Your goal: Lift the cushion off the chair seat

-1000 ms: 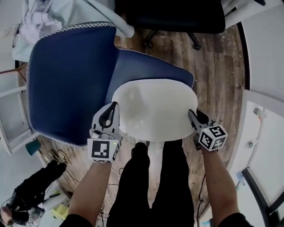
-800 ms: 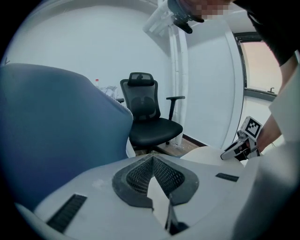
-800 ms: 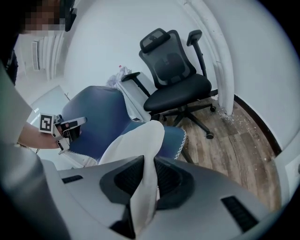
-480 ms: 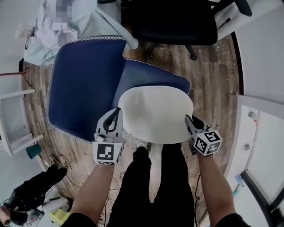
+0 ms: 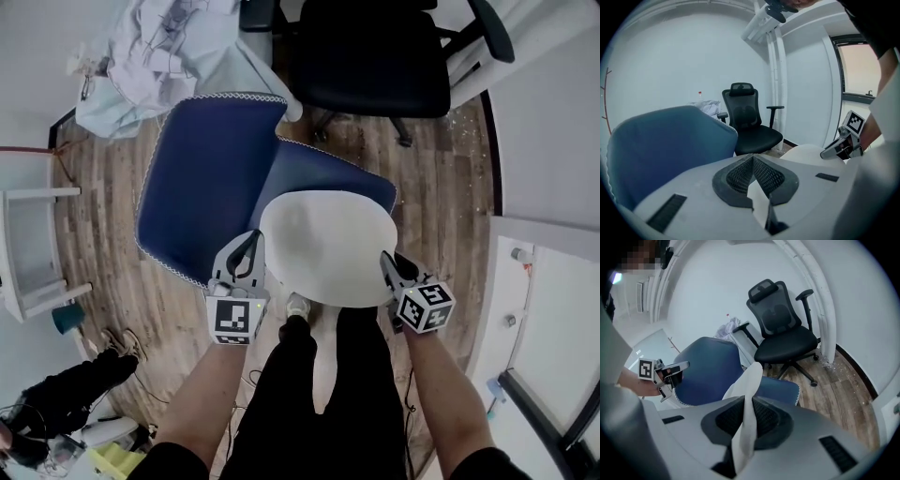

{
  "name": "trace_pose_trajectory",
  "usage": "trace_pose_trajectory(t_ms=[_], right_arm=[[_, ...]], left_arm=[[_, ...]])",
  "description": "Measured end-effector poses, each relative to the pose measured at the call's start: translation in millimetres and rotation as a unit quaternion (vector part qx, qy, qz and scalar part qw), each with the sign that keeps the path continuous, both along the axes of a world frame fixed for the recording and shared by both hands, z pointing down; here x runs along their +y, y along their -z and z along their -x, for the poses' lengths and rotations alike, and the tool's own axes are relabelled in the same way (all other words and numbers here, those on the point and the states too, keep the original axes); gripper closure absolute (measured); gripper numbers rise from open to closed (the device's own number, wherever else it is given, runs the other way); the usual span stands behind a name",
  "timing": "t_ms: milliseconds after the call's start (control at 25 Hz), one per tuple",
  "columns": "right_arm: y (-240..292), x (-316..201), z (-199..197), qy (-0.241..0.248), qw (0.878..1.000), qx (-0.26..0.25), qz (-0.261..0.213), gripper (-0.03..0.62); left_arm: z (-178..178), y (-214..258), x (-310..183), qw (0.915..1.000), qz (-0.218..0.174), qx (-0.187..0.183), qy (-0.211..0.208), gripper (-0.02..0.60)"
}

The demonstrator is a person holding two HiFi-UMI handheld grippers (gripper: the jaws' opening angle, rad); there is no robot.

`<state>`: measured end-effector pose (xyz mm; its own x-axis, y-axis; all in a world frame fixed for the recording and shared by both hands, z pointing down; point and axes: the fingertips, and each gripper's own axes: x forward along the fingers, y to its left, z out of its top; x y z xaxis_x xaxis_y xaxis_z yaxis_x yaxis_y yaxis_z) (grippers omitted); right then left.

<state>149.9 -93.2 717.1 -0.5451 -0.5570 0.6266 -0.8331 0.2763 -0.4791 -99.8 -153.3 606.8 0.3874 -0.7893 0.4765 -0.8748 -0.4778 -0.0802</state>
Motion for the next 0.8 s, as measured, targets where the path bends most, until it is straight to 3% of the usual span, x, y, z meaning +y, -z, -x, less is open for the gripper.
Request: trace_pose_trajectory(t_ms=[360,800], right_arm=[[55.5,0.2,31.7,0.009,1.000,-0.018,-0.005,0.546],[125.4,-13.2,54.3,0.023,0.999,-0.011,-0.037,0.551]], left_arm=[[-8.9,54.0,18.5,0.9994,-0.008,0.008,-0.033,0.577],[12.7,118.3,9.9,0.9984,-0.045,0.028,-0.017,0.577]])
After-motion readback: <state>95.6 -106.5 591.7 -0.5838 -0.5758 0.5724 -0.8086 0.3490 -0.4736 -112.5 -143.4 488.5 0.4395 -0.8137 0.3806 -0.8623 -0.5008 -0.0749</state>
